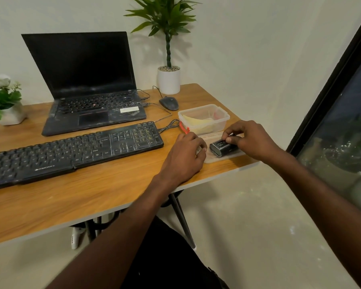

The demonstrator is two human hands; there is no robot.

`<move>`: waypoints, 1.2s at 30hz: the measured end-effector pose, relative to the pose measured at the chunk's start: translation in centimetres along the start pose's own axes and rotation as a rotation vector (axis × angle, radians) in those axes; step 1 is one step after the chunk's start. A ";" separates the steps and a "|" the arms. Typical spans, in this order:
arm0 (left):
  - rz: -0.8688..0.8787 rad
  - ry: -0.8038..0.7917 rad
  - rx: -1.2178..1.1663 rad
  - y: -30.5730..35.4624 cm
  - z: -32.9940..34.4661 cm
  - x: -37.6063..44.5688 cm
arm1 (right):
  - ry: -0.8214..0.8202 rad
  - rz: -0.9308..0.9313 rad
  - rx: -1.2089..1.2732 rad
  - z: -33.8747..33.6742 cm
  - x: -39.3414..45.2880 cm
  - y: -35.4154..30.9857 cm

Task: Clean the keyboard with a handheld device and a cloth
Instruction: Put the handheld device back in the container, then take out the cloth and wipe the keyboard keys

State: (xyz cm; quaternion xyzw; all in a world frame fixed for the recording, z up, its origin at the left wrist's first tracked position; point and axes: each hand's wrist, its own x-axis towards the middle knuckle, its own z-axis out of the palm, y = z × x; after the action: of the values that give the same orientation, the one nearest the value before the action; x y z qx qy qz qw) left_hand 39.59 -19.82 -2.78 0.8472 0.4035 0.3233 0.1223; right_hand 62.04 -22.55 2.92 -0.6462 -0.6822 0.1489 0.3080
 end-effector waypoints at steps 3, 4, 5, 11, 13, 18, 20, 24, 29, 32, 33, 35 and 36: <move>-0.005 -0.005 -0.005 0.1 -0.1 0.0 | -0.011 0.092 0.184 0.0 0.1 0.3; -0.005 -0.007 -0.006 0.1 -0.1 0.0 | -0.020 0.102 0.195 0.0 0.1 0.4; -0.004 -0.009 -0.005 0.1 -0.1 0.0 | -0.035 0.106 0.199 0.0 0.2 0.4; -0.001 0.032 -0.034 -0.1 -0.4 0.1 | 0.165 0.170 0.215 -0.6 0.6 -0.1; -0.019 0.110 -0.067 -0.3 -0.5 0.3 | 0.283 0.189 0.239 -1.0 1.0 -0.3; -0.096 0.261 -0.031 -1.1 -0.7 1.5 | 0.310 0.213 0.361 -0.7 2.9 -0.7; -0.099 0.265 0.022 -1.2 -0.7 1.9 | 0.296 0.202 0.322 0.0 4.0 -1.3; -0.120 0.245 0.079 -1.8 -0.2 2.3 | 0.239 0.142 0.105 1.3 6.4 -2.3; -0.147 0.216 0.034 -2.5 0.3 2.3 | 0.160 0.000 -0.294 2.0 8.4 -2.7; -0.156 0.214 0.021 -2.5 0.3 2.4 | 0.069 -0.058 -0.415 2.5 10.3 -2.9; -0.157 0.213 0.020 -2.4 0.2 2.4 | 0.016 -0.060 -0.439 2.7 11.0 -2.8; -0.162 0.208 0.024 -2.4 0.3 2.4 | -0.105 -0.044 -0.467 3.1 12.4 -2.9; -0.166 0.205 0.022 -2.3 0.2 2.4 | -0.168 -0.034 -0.474 3.3 13.1 -3.0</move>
State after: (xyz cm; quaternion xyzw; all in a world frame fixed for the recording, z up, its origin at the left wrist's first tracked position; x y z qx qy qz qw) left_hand 39.43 -16.51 -2.95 0.7747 0.4861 0.3926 0.0972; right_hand 57.96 -9.53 5.22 -0.6742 -0.7320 0.0328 0.0929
